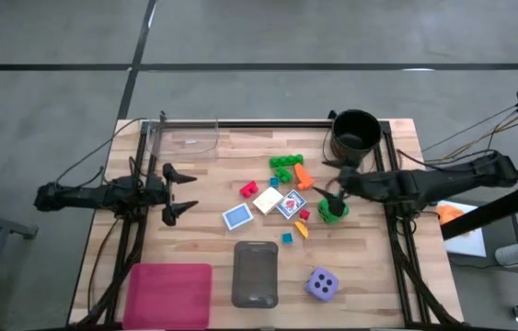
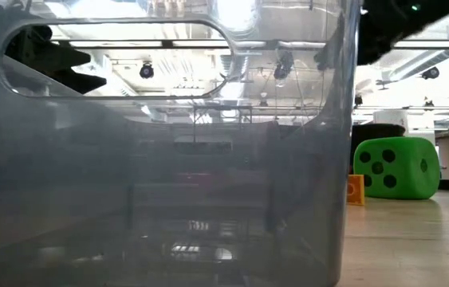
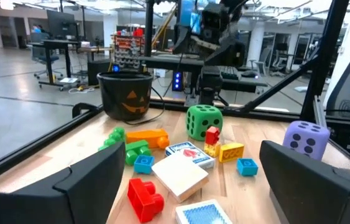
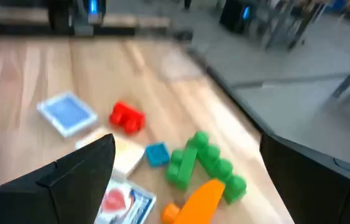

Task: Pick & Place Toys
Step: Put red game piece into the black bin

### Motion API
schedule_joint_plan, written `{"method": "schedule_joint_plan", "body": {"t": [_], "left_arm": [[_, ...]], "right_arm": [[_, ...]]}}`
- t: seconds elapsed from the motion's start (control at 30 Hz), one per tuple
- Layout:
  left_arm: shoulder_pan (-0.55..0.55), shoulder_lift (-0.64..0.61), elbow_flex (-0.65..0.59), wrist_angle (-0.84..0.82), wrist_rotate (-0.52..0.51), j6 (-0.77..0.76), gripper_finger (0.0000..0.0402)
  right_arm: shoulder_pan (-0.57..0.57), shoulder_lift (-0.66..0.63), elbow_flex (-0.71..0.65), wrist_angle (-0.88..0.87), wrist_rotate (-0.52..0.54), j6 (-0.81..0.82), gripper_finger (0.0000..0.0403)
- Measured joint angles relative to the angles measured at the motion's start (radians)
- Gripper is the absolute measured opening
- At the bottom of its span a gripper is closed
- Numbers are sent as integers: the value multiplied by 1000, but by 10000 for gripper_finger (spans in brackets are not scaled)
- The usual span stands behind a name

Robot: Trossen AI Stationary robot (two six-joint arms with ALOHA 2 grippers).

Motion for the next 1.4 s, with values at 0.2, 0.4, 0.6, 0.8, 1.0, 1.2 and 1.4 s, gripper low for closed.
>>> {"method": "schedule_joint_plan", "body": {"t": [0.2,0.4,0.6,0.8,1.0,1.2,1.4], "left_arm": [[0,46,0,0,0,-2,369],[0,78,0,1,-1,-2,369],[0,89,0,1,-1,-2,369],[0,89,0,1,-1,-2,369],[0,90,0,1,-1,-2,369],[0,90,0,1,-1,-2,369],[0,90,0,1,-1,-2,369]], "right_arm": [[0,233,254,-352,-68,101,398],[1,425,406,-525,-217,154,398],[7,537,451,-544,-320,200,398],[8,595,449,-578,-330,241,398],[7,658,447,-577,-343,246,398],[8,703,447,-560,-350,245,398],[7,736,446,-551,-380,238,384]]}}
